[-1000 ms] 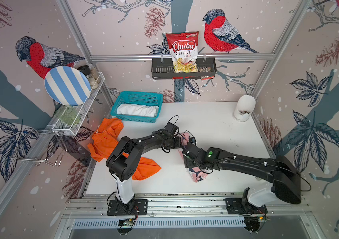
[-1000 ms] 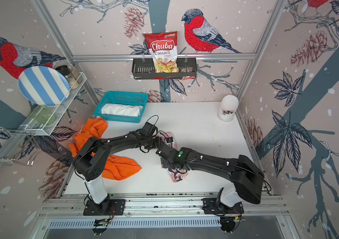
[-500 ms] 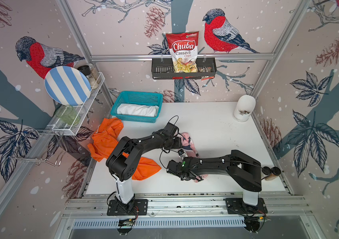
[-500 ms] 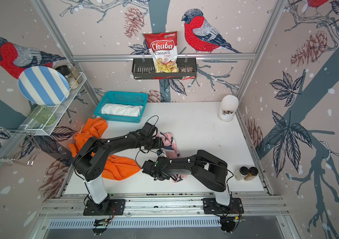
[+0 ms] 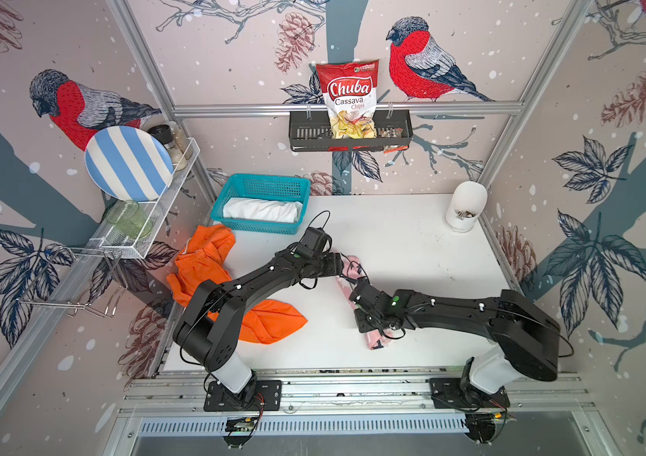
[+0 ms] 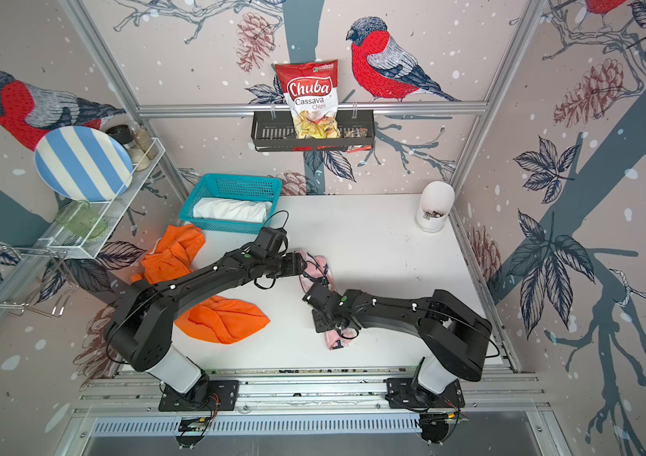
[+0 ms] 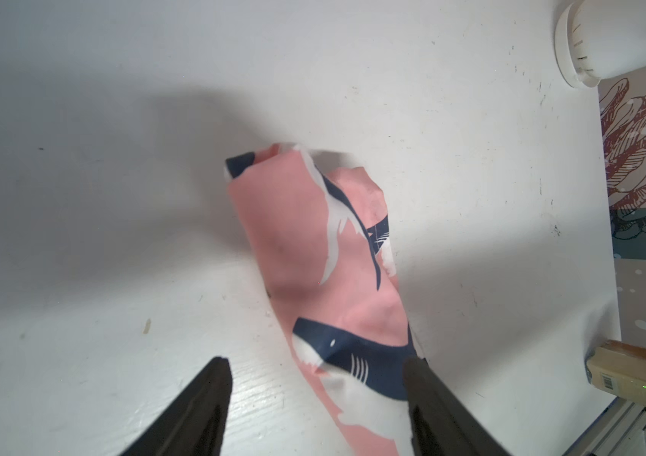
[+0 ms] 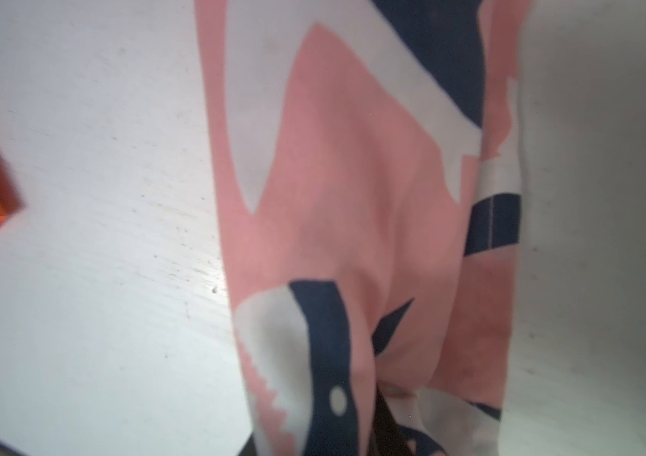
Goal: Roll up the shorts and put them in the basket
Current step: Roll the shorts at the center of the board.
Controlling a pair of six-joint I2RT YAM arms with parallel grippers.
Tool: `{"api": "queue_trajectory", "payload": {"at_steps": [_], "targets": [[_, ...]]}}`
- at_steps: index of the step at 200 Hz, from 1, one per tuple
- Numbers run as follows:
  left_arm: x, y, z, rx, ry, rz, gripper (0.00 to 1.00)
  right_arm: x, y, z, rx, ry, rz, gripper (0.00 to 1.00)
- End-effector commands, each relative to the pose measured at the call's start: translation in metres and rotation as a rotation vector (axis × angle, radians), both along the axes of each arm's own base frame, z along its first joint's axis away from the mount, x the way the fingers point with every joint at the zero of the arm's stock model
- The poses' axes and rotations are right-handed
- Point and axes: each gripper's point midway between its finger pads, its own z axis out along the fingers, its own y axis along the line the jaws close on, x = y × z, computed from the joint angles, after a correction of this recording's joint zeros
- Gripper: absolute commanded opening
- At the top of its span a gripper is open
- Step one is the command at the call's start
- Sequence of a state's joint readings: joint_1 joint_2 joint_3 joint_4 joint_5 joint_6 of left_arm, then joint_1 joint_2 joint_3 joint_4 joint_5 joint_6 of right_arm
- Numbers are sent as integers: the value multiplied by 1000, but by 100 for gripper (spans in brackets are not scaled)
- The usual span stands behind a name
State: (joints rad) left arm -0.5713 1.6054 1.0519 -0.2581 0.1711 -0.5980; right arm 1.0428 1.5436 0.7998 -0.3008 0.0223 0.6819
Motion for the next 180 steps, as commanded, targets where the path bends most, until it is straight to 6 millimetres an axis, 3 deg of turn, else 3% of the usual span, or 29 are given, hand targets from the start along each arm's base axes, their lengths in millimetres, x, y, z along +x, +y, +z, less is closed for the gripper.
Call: {"api": "queue_trajectory", "payload": {"at_steps": [1,42,69,111,128,180], "targets": [[-7,8,-2,11,19,16,73,-16,34,20,331,152,55,23],[-11,-3,3,-49,16,5,73,-8,3,14,529,254,-61,21],[-7,-16,-2,-51,23,-18,72,-10,-20,-2,568,307,-121,21],[9,-41,-8,-63,24,-63,72,-12,-31,-9,561,320,-131,20],[16,-44,-19,-45,35,-66,71,-13,-35,-11,561,322,-139,20],[29,-44,-79,48,118,-66,68,-17,-47,-16,566,323,-179,18]]}}
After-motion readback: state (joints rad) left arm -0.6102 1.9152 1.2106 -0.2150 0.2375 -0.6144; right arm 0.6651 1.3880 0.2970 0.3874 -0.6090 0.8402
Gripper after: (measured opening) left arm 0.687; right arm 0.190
